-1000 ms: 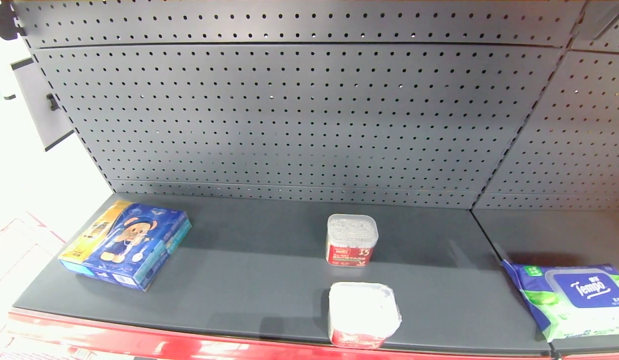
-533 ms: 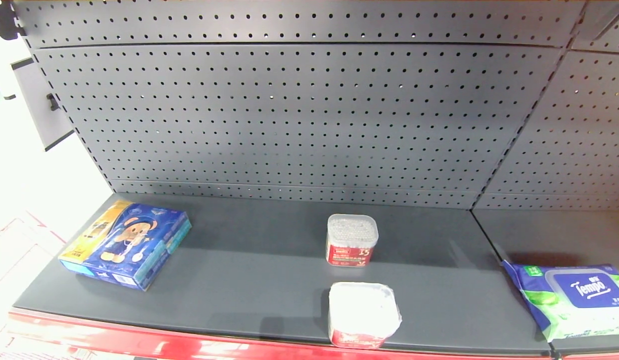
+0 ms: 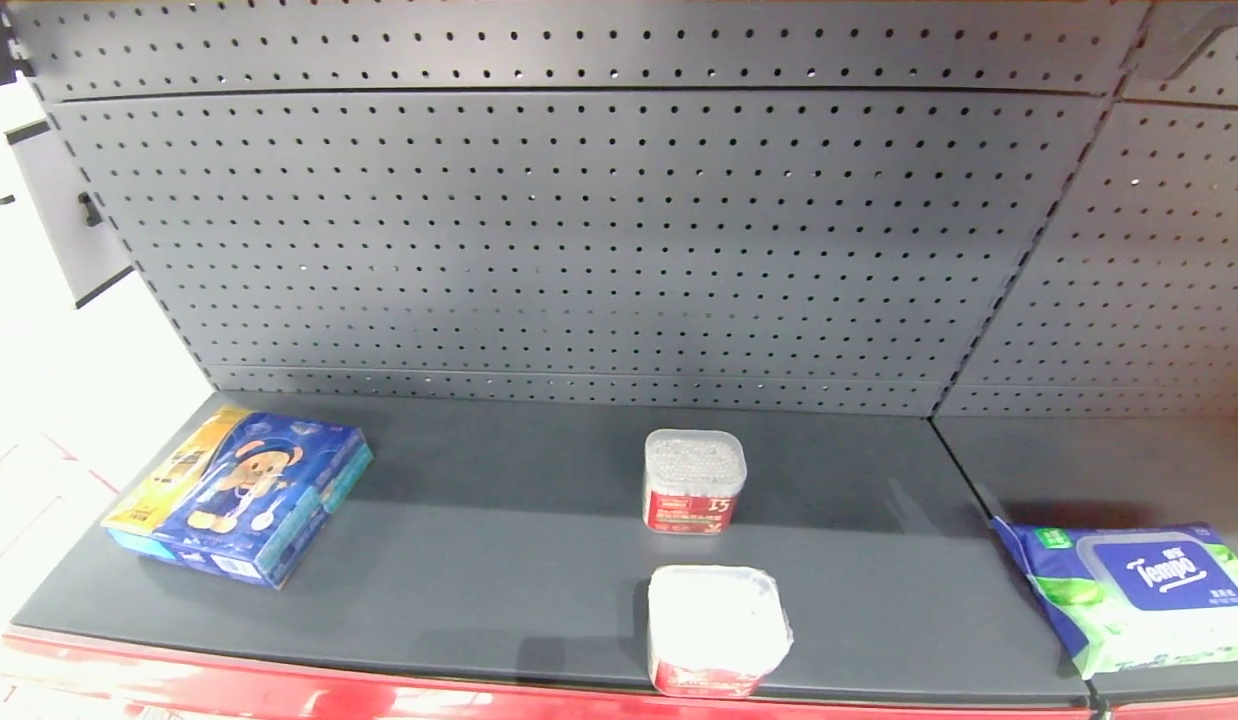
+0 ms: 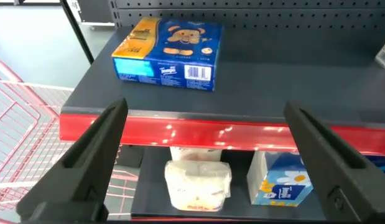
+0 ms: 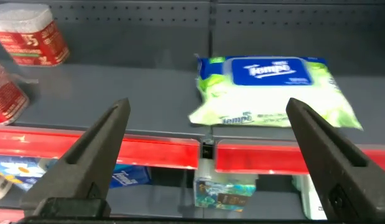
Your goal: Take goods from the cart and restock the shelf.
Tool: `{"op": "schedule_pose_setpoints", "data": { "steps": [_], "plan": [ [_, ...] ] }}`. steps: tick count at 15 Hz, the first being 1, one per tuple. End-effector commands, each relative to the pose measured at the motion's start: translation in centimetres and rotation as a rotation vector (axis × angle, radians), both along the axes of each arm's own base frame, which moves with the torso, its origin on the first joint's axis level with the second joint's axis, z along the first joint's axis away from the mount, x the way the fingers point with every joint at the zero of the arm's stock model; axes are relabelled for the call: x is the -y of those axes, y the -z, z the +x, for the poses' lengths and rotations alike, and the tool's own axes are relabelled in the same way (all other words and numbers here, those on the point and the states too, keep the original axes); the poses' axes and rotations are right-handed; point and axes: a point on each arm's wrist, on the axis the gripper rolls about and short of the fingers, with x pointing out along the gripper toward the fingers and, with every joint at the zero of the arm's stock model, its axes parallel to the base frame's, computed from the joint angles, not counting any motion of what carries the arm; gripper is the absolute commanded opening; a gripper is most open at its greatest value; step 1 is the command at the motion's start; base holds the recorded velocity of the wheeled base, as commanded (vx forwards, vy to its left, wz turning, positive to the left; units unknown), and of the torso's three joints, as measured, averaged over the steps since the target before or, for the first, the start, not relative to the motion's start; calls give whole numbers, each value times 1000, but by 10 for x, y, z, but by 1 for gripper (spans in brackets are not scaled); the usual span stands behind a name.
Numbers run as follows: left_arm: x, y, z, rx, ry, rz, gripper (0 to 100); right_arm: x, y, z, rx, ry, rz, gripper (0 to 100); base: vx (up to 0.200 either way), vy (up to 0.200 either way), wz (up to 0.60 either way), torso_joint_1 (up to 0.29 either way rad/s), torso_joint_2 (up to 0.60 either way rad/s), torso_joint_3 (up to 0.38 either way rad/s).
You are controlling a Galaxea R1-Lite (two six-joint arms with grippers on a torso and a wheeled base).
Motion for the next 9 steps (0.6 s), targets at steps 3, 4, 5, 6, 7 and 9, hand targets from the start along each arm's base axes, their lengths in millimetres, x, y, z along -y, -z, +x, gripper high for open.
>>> {"op": "schedule_pose_setpoints", "data": {
  "steps": [3,4,5,6,7,9],
  "plan": [
    [0,0,0,-2,0,2,100,0,0,0,1,-2,0,100,0,0,0,0,0,0],
    [0,0,0,-2,0,0,100,0,0,0,1,-2,0,100,0,0,0,0,0,0],
    [0,0,0,-2,1,0,100,0,0,0,3,-2,0,100,0,0,0,0,0,0],
    [0,0,0,-2,1,0,100,0,0,0,3,-2,0,100,0,0,0,0,0,0],
    [0,0,0,-2,0,2,100,0,0,0,1,-2,0,100,0,0,0,0,0,0],
    [0,0,0,-2,1,2,100,0,0,0,1,-2,0,100,0,0,0,0,0,0]
  ]
}}
